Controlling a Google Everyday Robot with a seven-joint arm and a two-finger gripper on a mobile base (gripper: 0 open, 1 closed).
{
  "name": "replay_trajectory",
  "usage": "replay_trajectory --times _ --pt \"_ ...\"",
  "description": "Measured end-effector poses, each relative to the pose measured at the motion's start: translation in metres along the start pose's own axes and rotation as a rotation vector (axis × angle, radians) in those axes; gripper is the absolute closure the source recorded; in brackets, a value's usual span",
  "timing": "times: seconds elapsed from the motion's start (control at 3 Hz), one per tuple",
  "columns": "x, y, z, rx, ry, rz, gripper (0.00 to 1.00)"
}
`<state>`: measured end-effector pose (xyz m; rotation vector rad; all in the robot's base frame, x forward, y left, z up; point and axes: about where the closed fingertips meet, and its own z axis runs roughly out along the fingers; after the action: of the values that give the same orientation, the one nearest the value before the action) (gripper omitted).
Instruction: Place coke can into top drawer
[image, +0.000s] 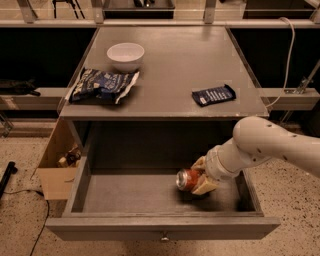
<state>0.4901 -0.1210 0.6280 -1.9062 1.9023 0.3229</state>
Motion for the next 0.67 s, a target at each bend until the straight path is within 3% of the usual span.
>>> replay_trajectory --times 0.33,0.67 --pt "0.0003 0.0001 0.0009 -0.002 0.000 0.001 1.00" --pt "0.0003 0.0002 0.0009 -0.002 0.000 0.001 0.77"
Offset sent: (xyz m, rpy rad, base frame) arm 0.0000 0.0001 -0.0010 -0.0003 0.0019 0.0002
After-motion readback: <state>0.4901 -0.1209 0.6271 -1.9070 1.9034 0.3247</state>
